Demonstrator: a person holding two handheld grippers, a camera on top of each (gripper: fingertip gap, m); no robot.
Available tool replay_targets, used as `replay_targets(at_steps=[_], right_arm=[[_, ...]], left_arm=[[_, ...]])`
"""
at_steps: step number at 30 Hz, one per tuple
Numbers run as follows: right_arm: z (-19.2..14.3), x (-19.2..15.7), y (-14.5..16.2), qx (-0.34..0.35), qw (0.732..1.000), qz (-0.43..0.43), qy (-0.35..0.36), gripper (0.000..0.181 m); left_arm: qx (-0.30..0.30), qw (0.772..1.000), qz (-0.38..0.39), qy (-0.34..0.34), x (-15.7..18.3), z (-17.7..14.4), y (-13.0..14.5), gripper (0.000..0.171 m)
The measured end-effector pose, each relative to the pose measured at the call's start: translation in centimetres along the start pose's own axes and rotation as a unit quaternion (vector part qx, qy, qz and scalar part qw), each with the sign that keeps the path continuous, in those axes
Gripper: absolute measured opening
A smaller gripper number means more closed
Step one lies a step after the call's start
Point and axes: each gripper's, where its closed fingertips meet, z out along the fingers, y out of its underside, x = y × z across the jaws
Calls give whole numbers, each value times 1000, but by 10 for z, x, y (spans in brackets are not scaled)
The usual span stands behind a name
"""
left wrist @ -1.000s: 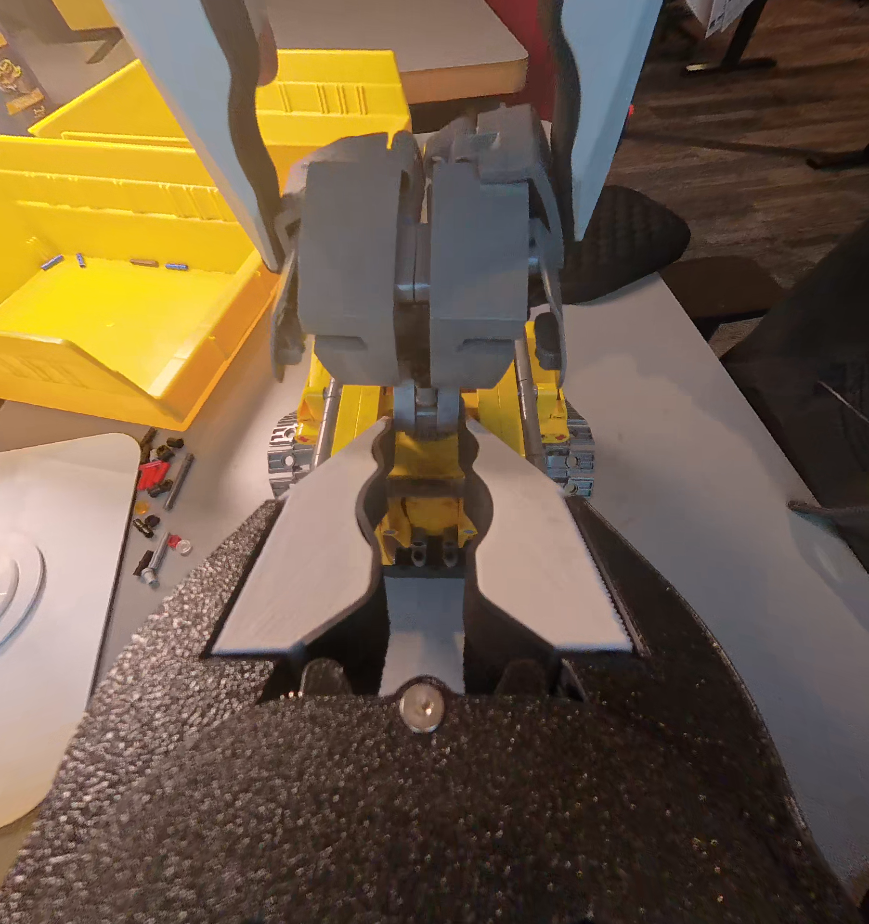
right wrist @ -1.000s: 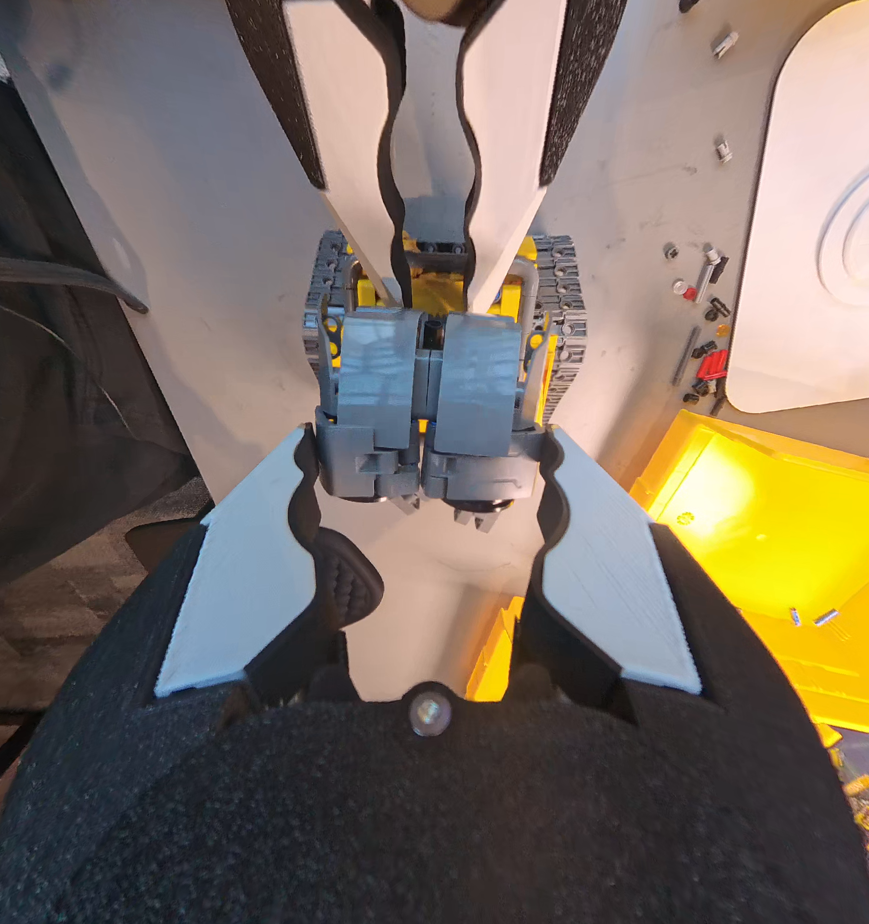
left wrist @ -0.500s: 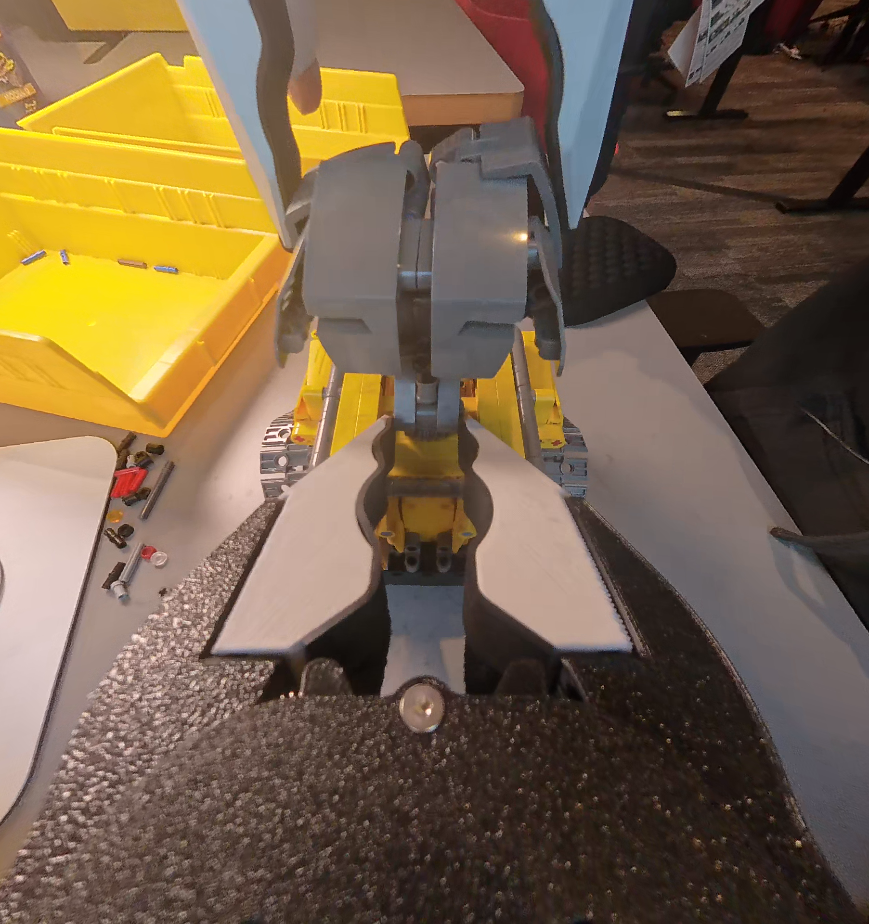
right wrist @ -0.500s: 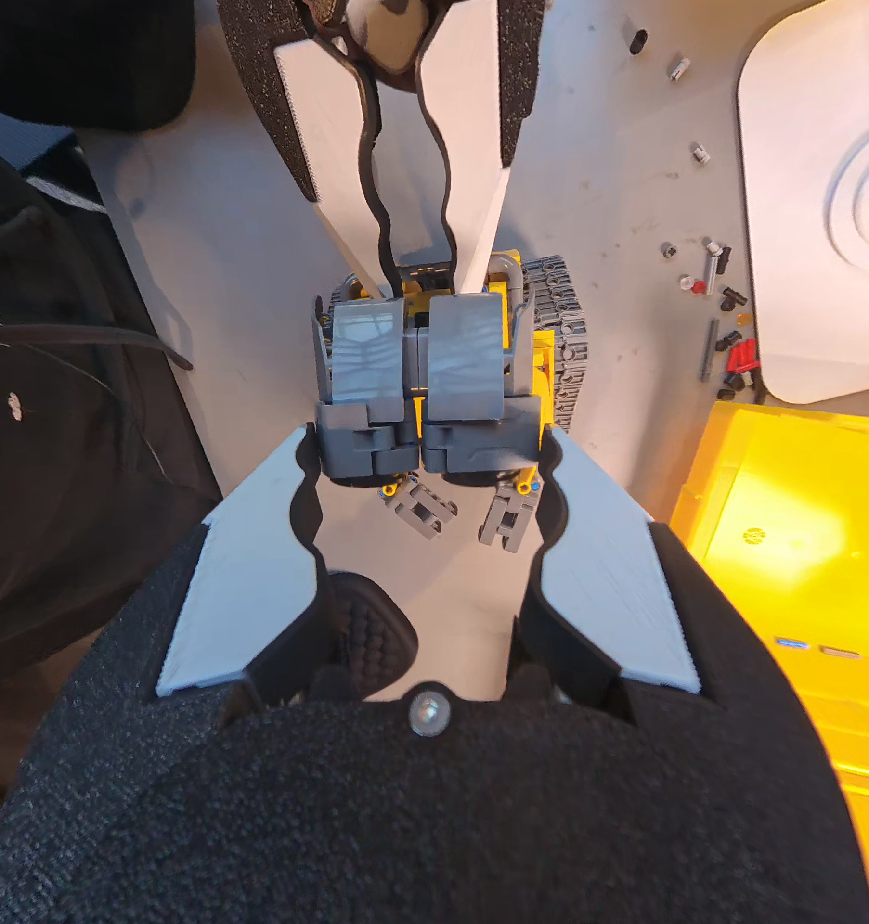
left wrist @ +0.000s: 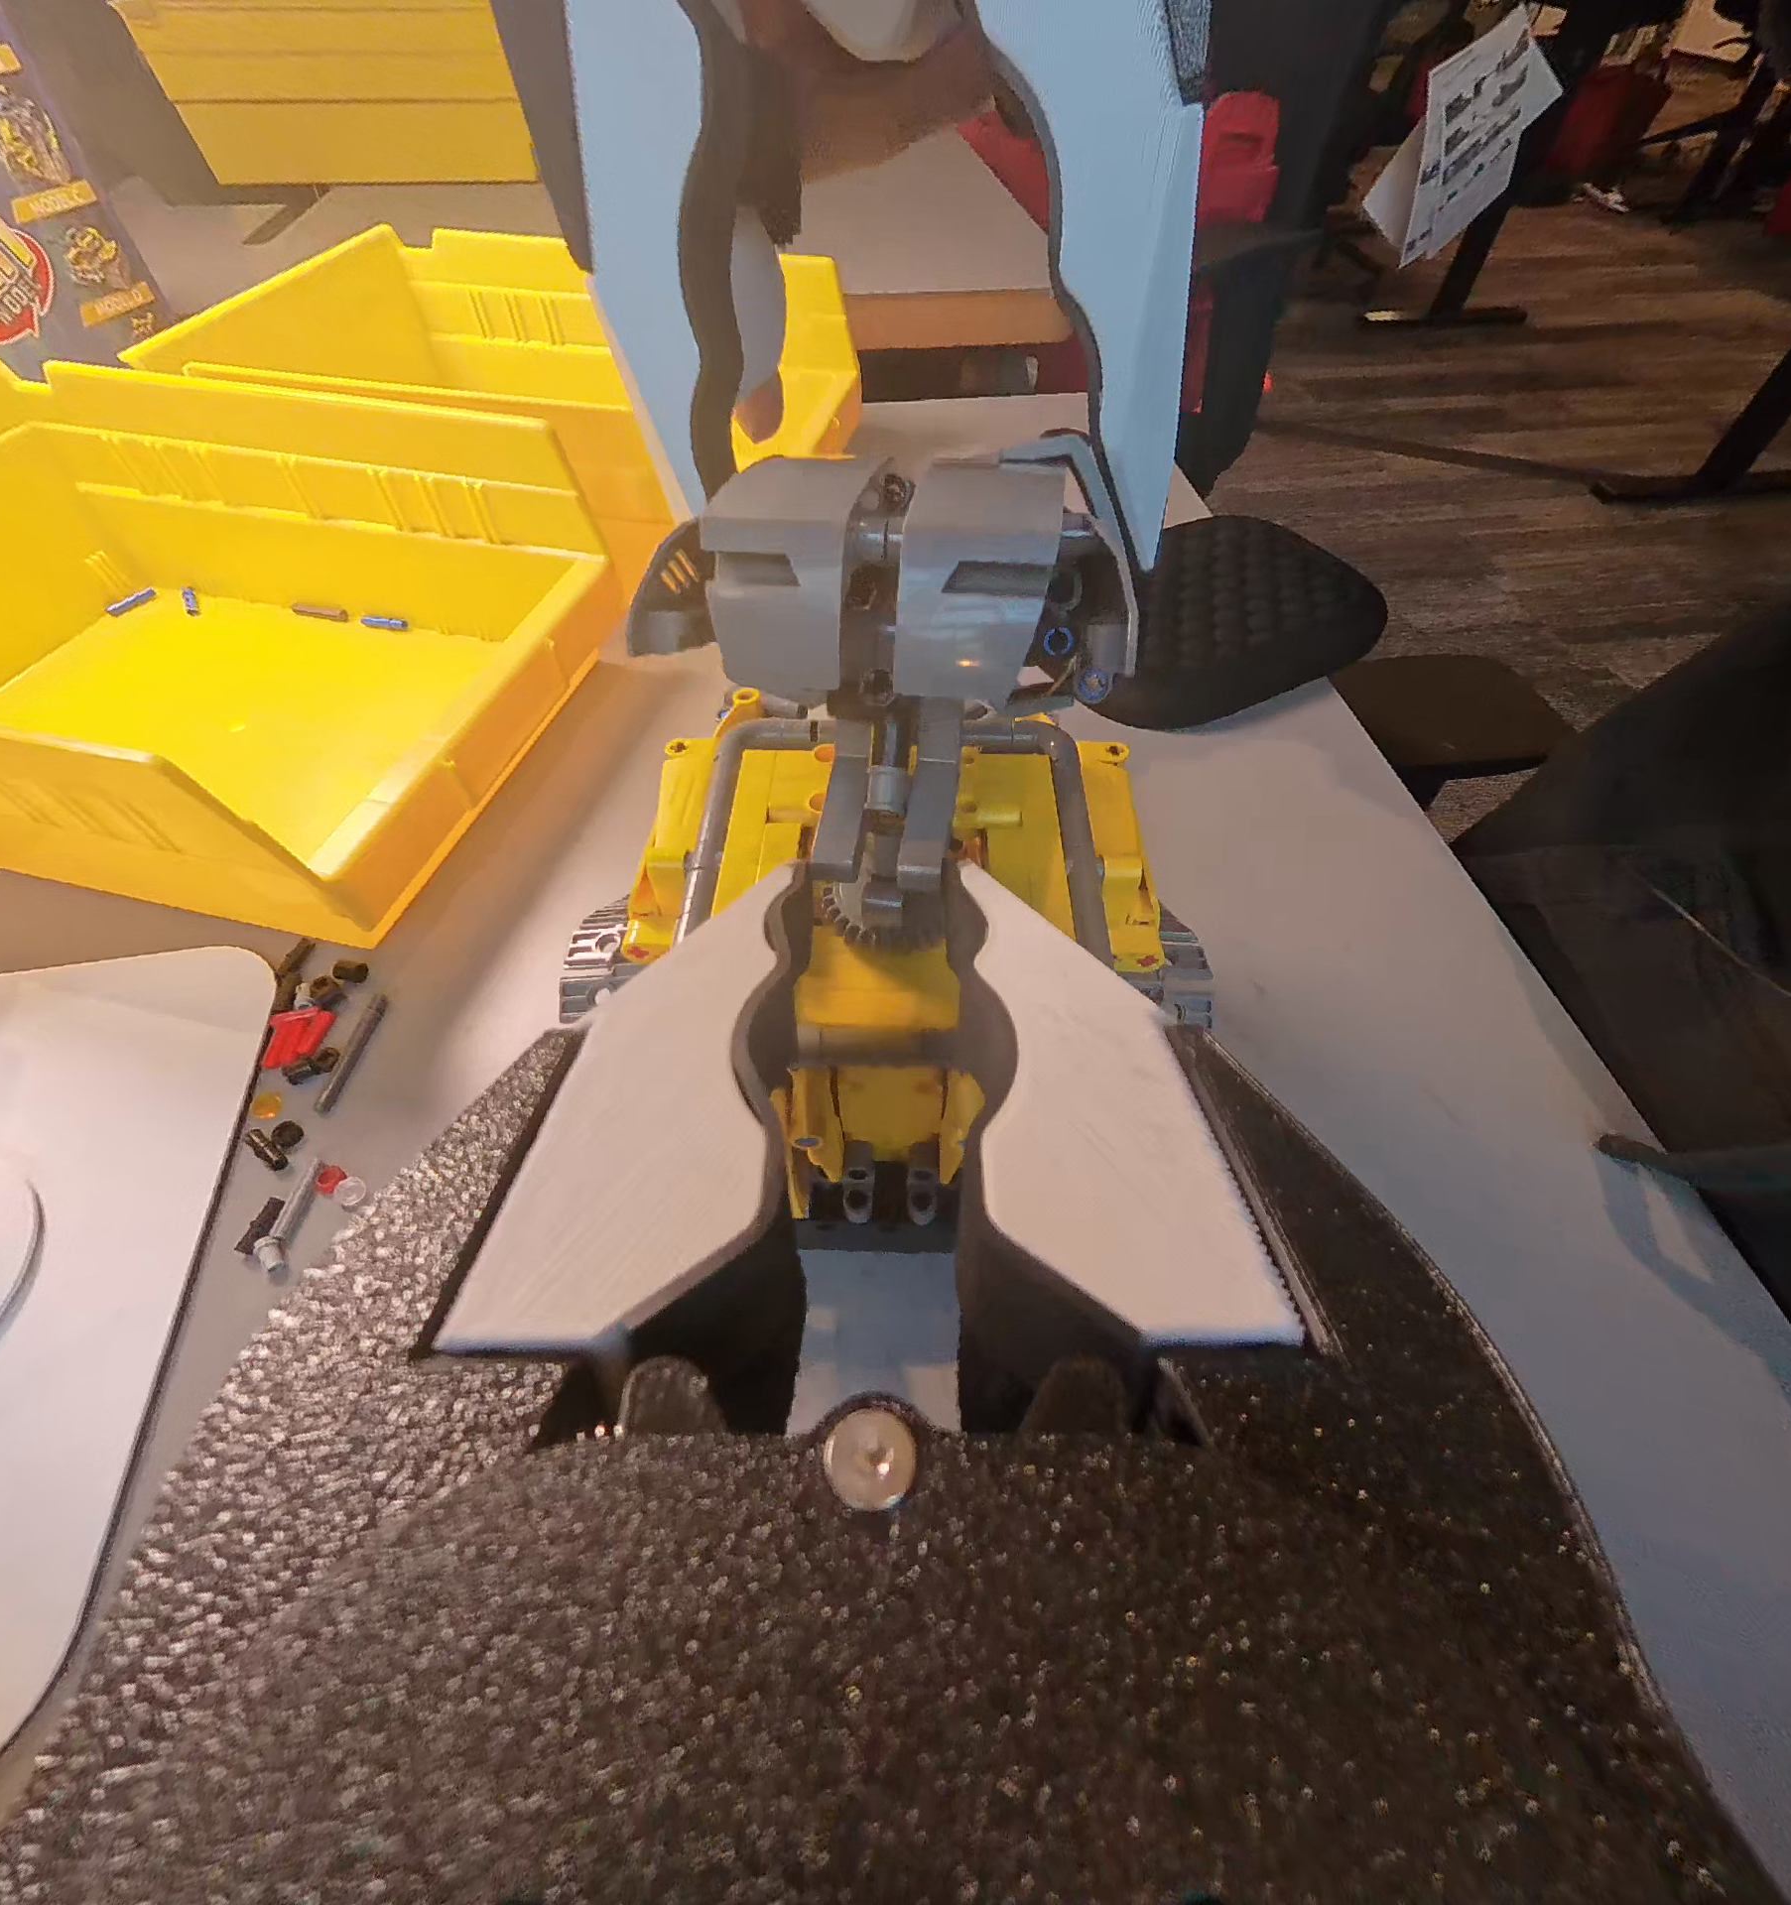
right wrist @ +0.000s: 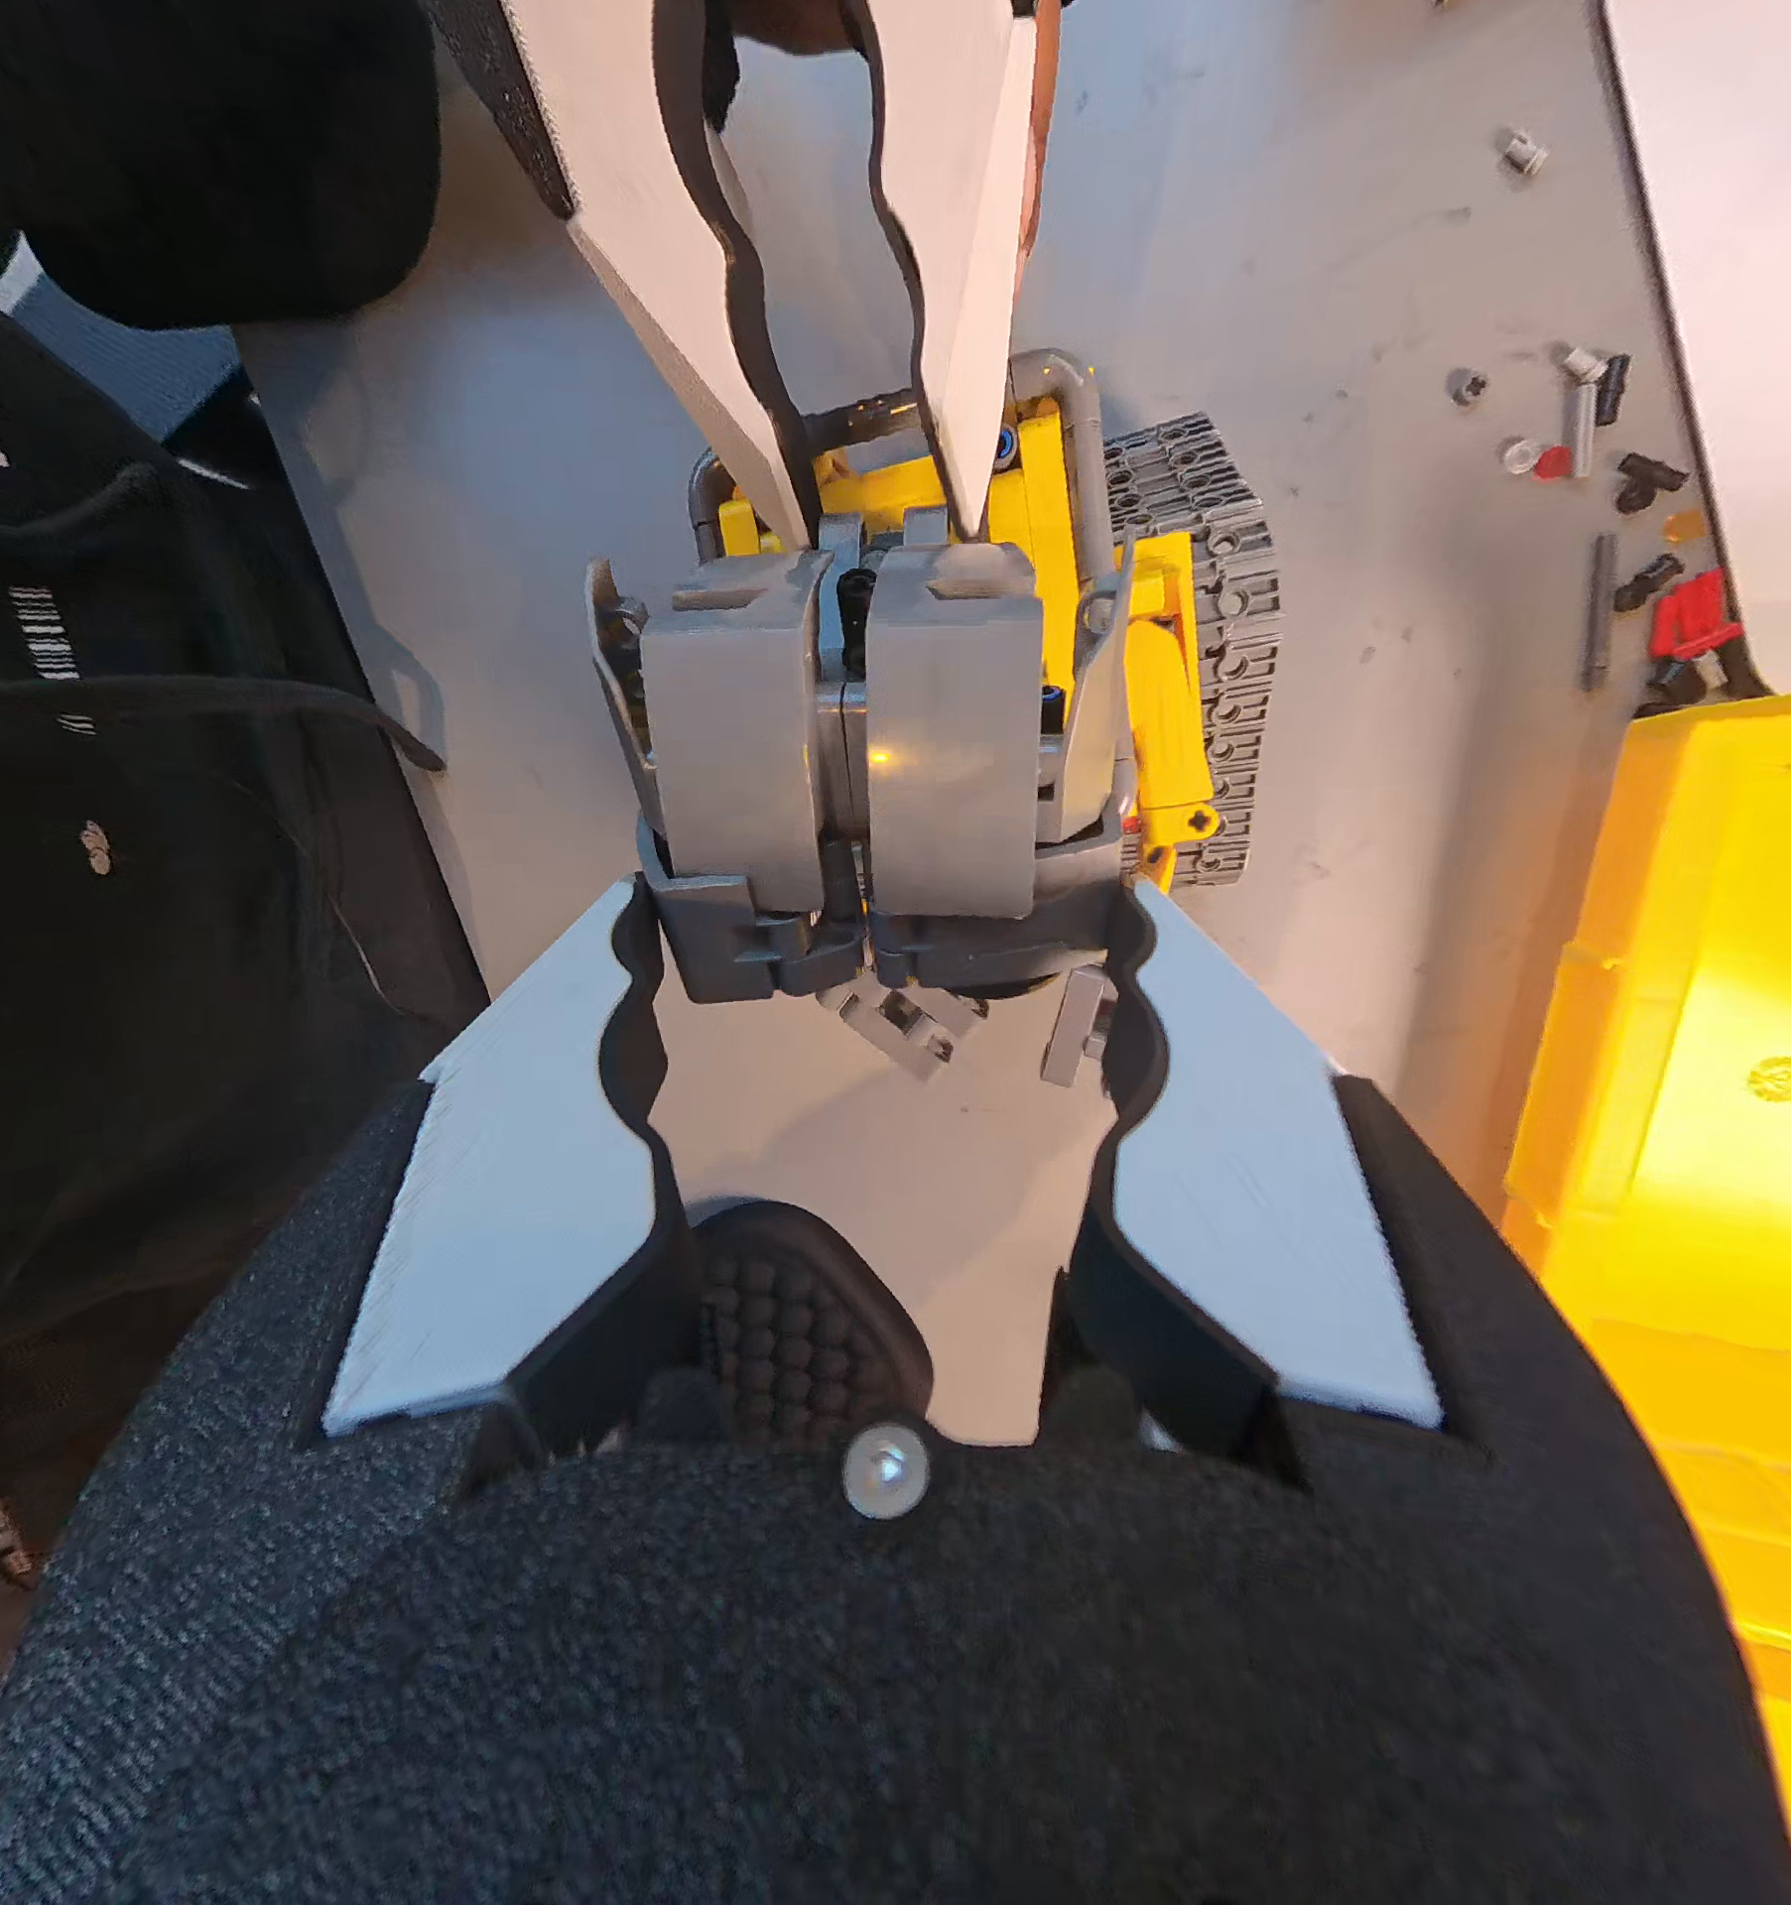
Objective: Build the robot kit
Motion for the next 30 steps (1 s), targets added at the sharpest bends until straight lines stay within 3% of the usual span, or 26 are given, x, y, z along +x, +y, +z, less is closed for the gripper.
replay_targets(at_steps=[10,22,30], right_arm=[[8,-1,17,22,1000,1,4,87],[6,-3,4,78,994,-38,69,105],[15,-1,-2,95,993,-40,51,93]], left_arm=[[36,999,-4,-10,-4,-16,-13,23],[-14,1000,0,-4,0,-4,6,25],[-16,1000,1,-3,3,5,6,15]])
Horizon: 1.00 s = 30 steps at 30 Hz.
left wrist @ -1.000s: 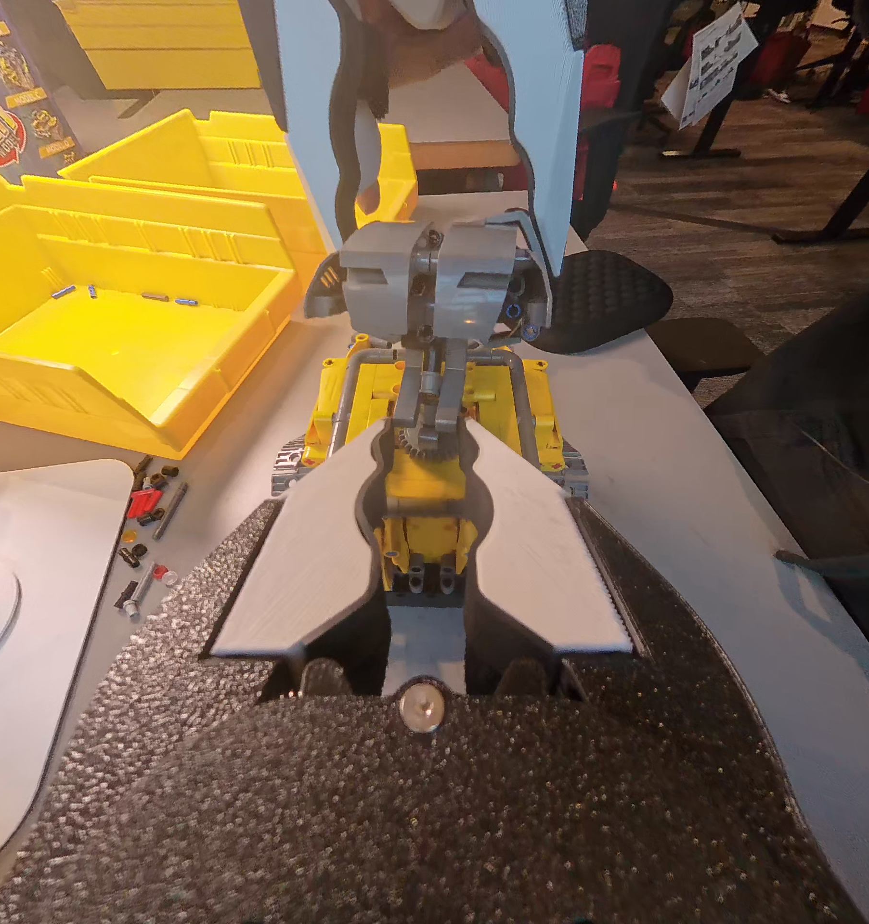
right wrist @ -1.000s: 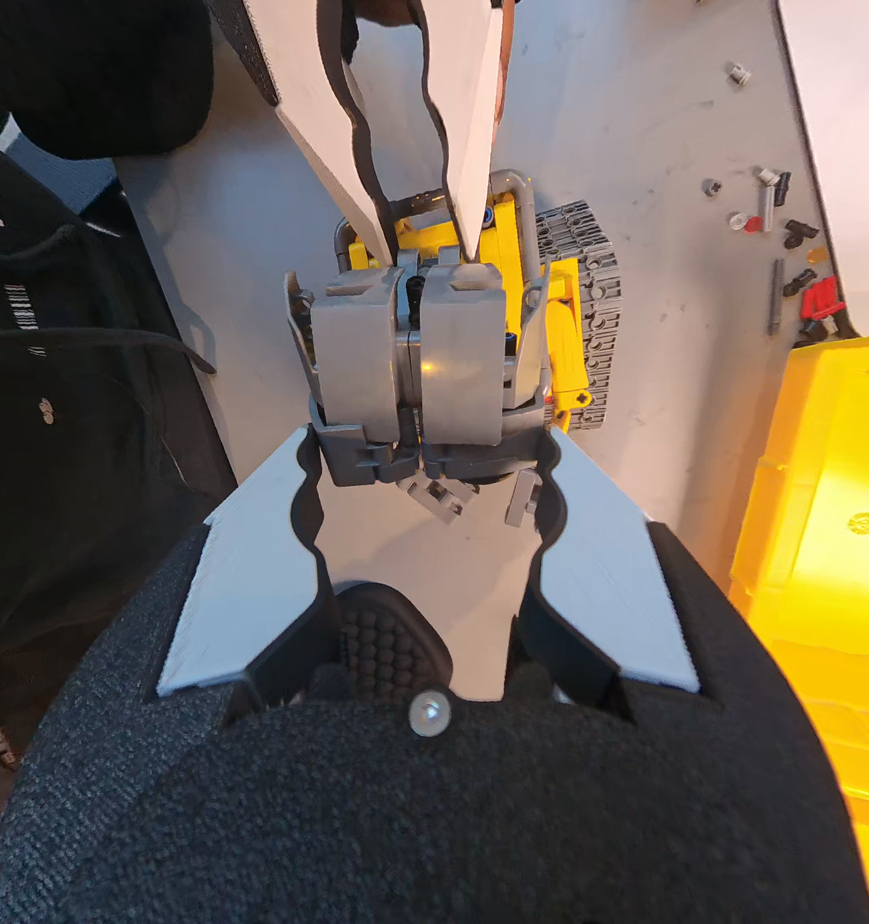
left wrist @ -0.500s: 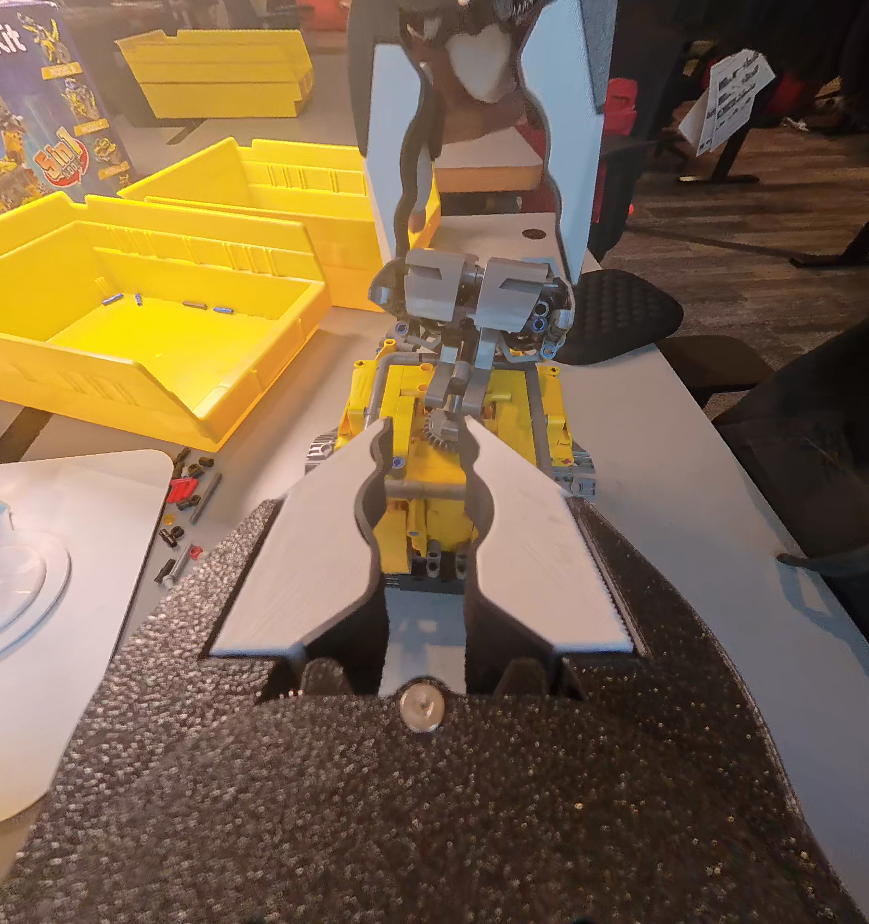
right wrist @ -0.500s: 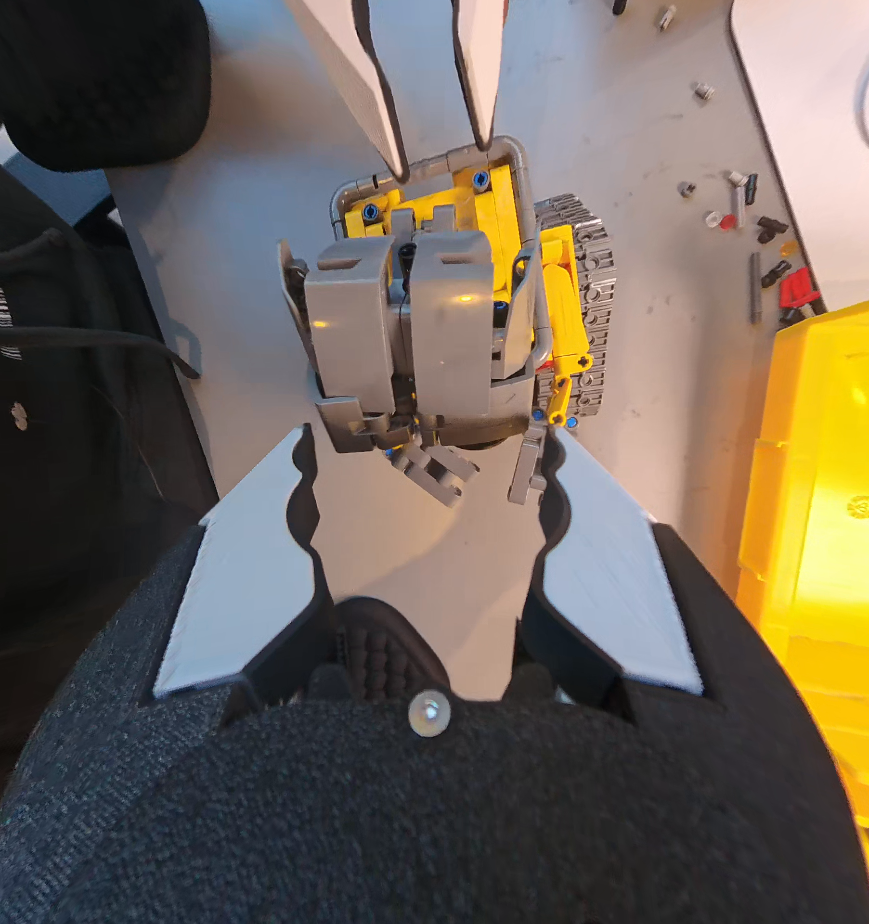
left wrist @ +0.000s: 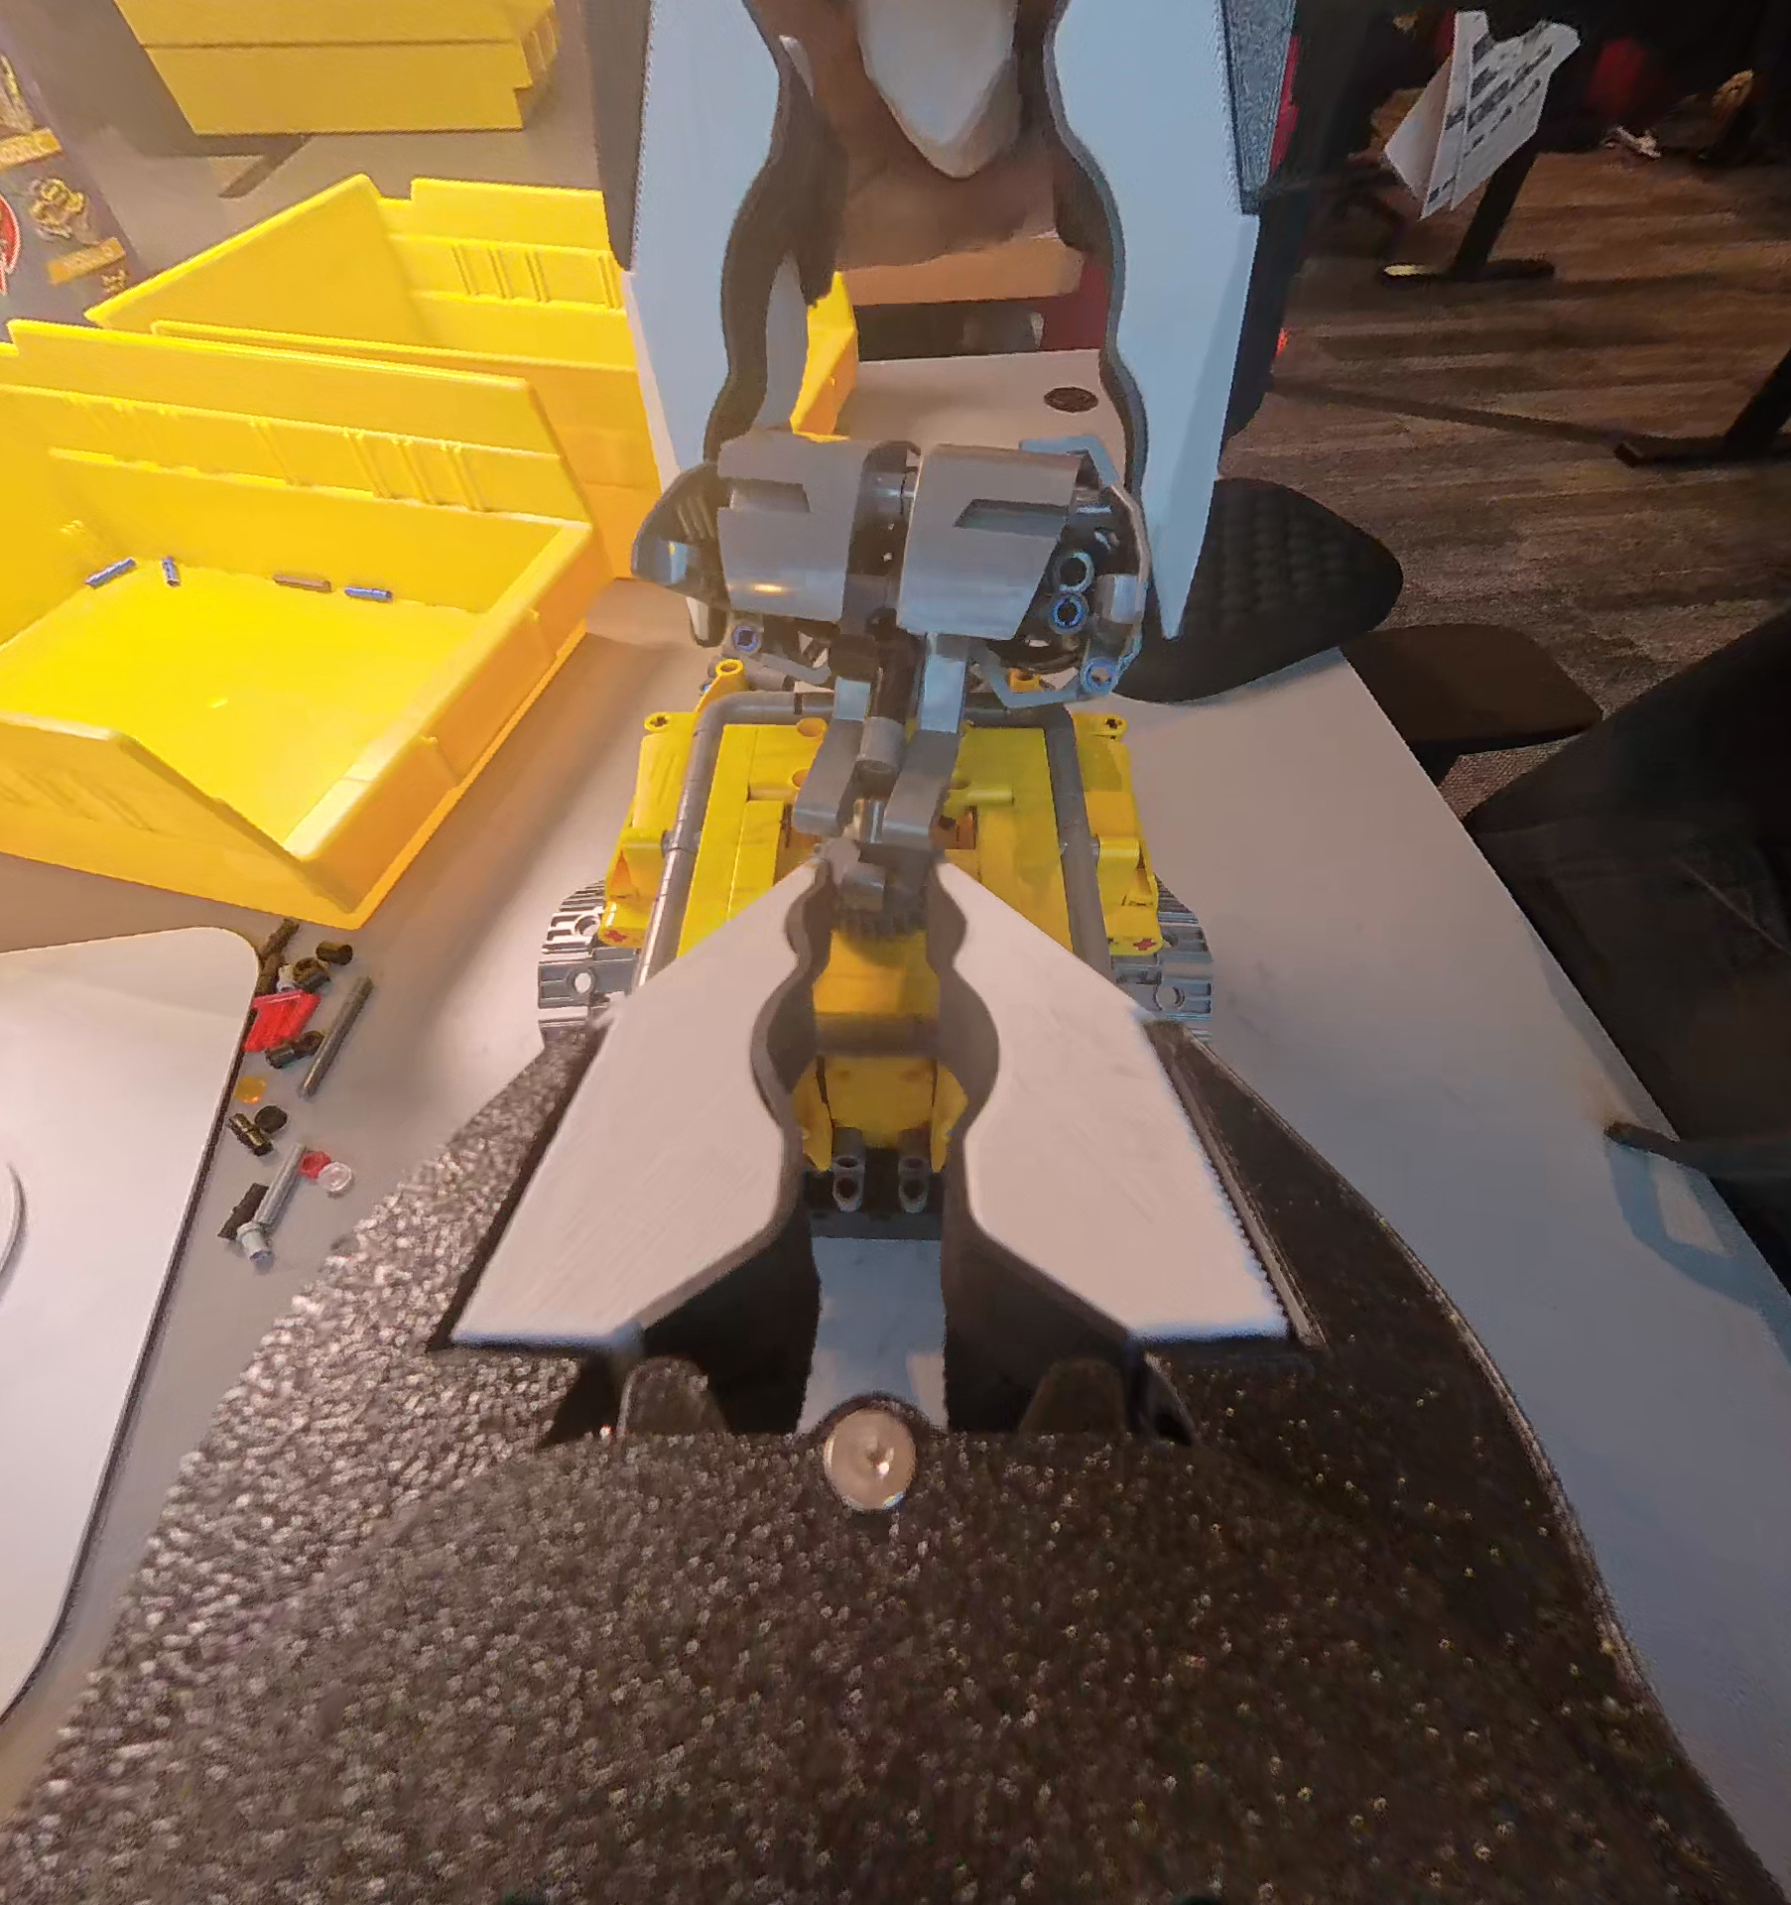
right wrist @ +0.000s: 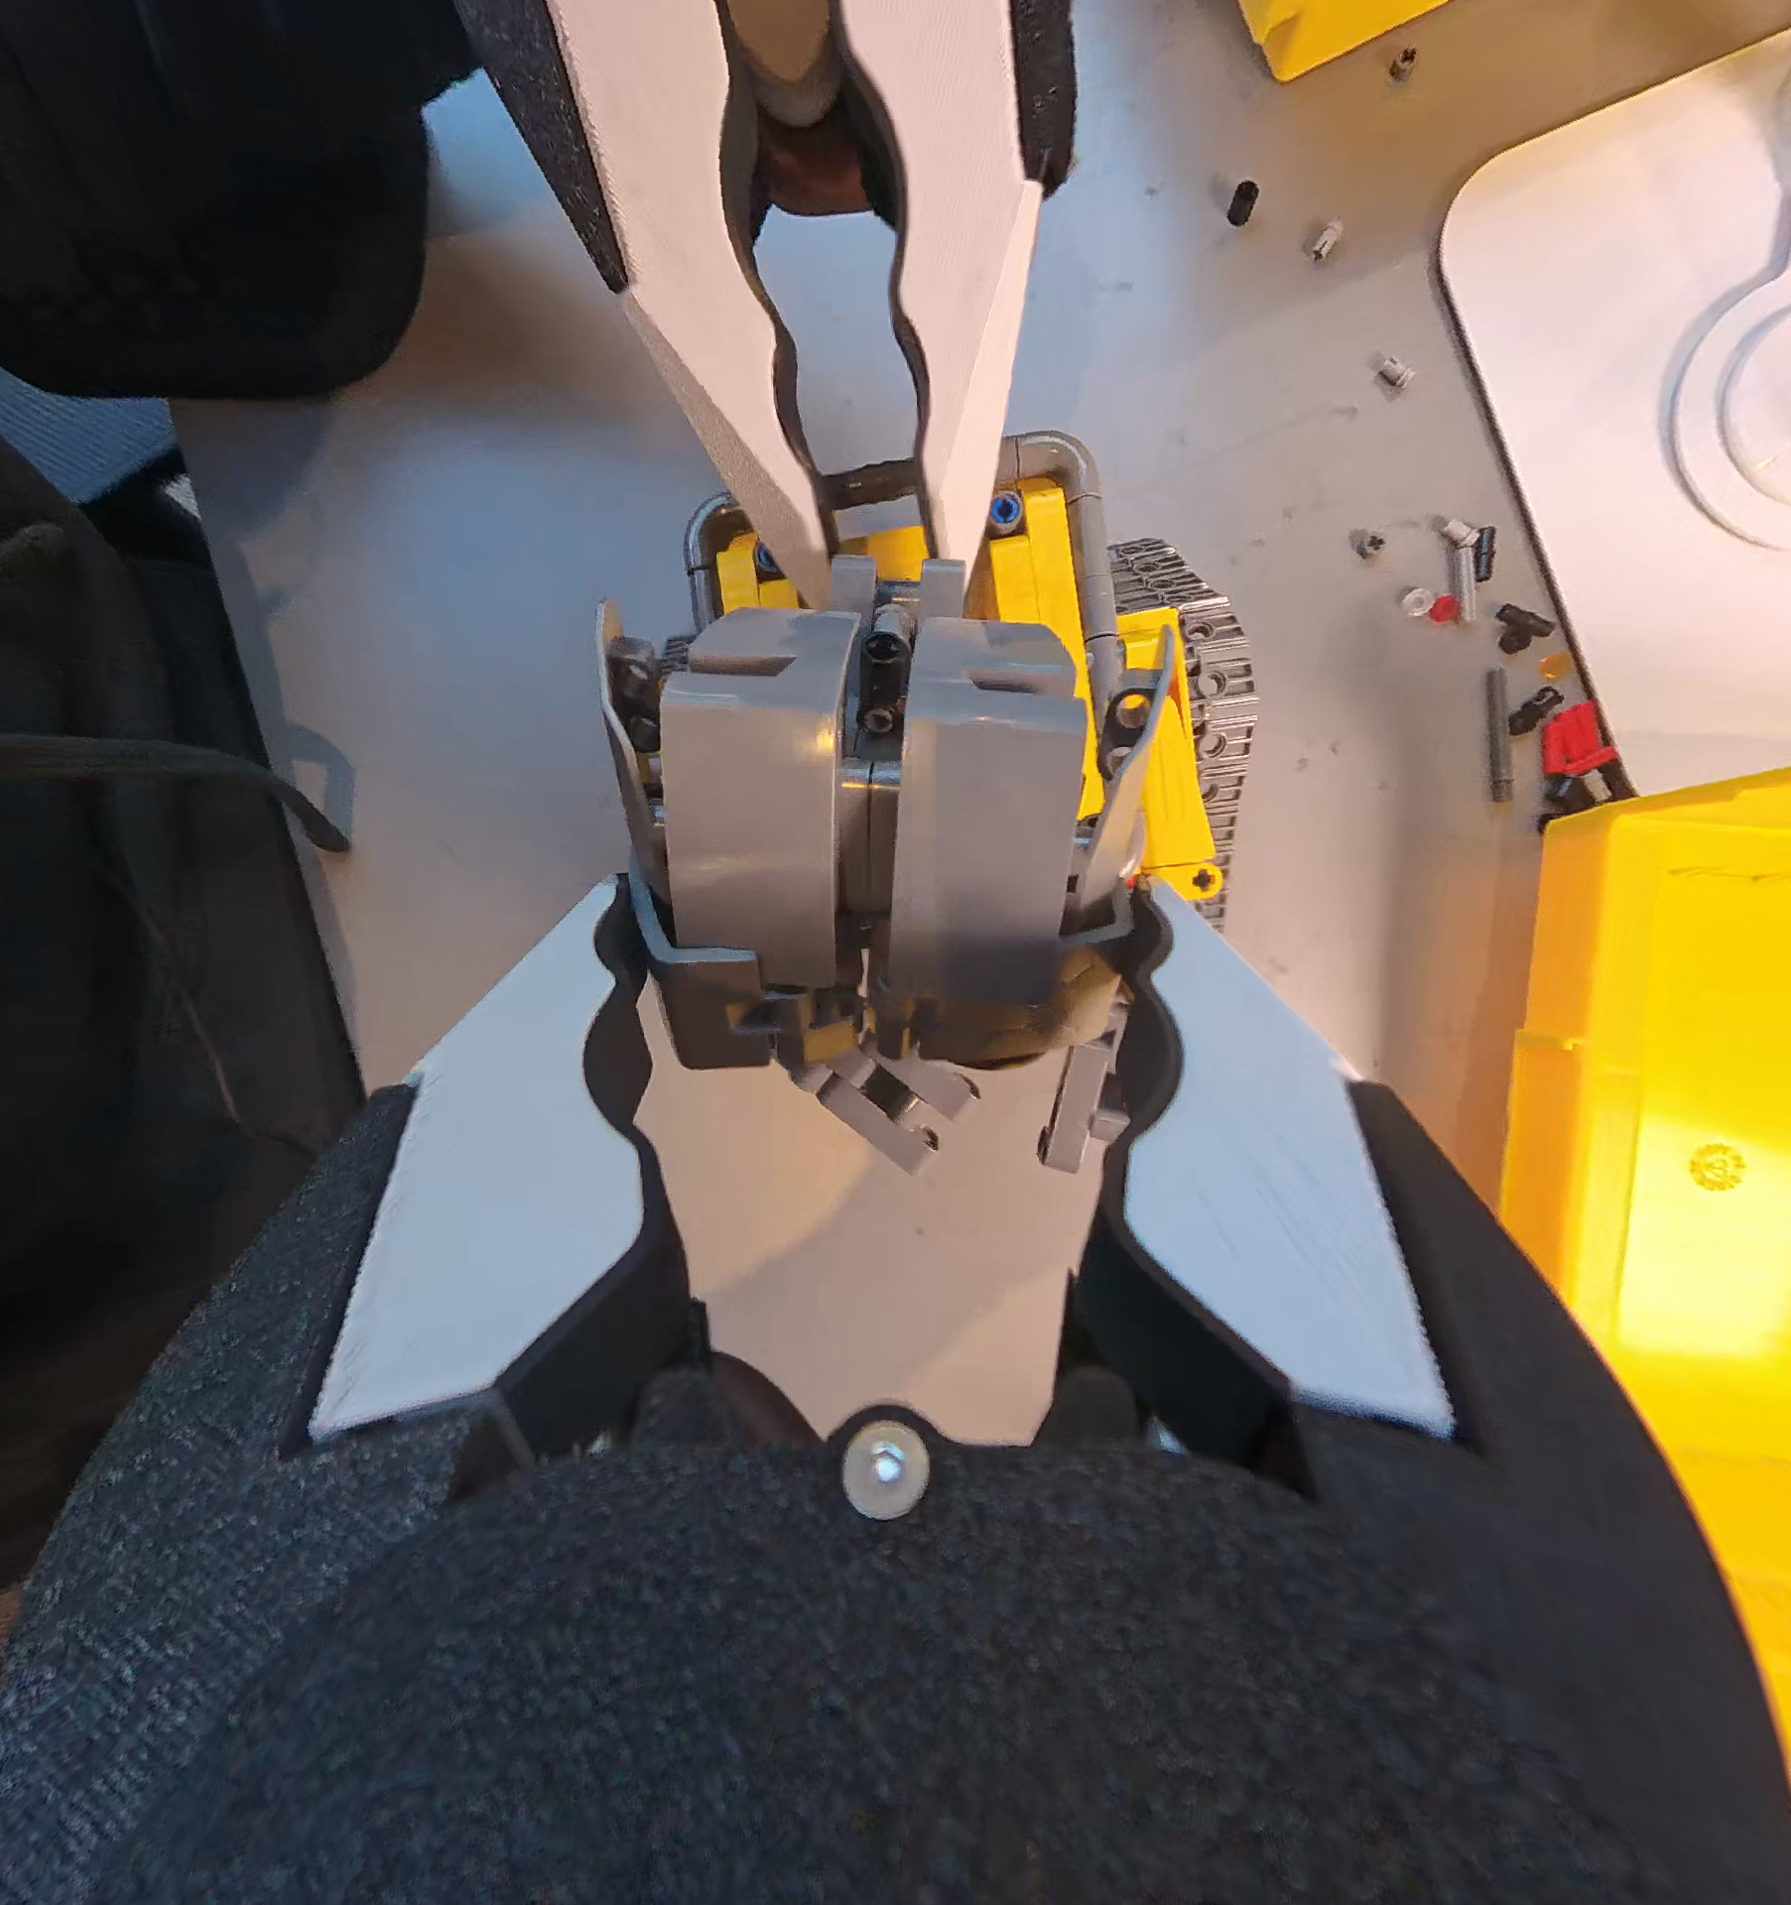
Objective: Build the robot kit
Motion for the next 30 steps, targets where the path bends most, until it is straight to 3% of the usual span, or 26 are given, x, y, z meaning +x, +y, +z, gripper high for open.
replay_targets(at_steps=[11,30], right_arm=[[-3,-3,-3,22,996,74,-49,90],[-4,0,4,-28,1000,1,-15,89]], left_arm=[[7,1000,-11,-1,-3,0,0,8],[4,1000,-6,0,-2,0,0,8]])
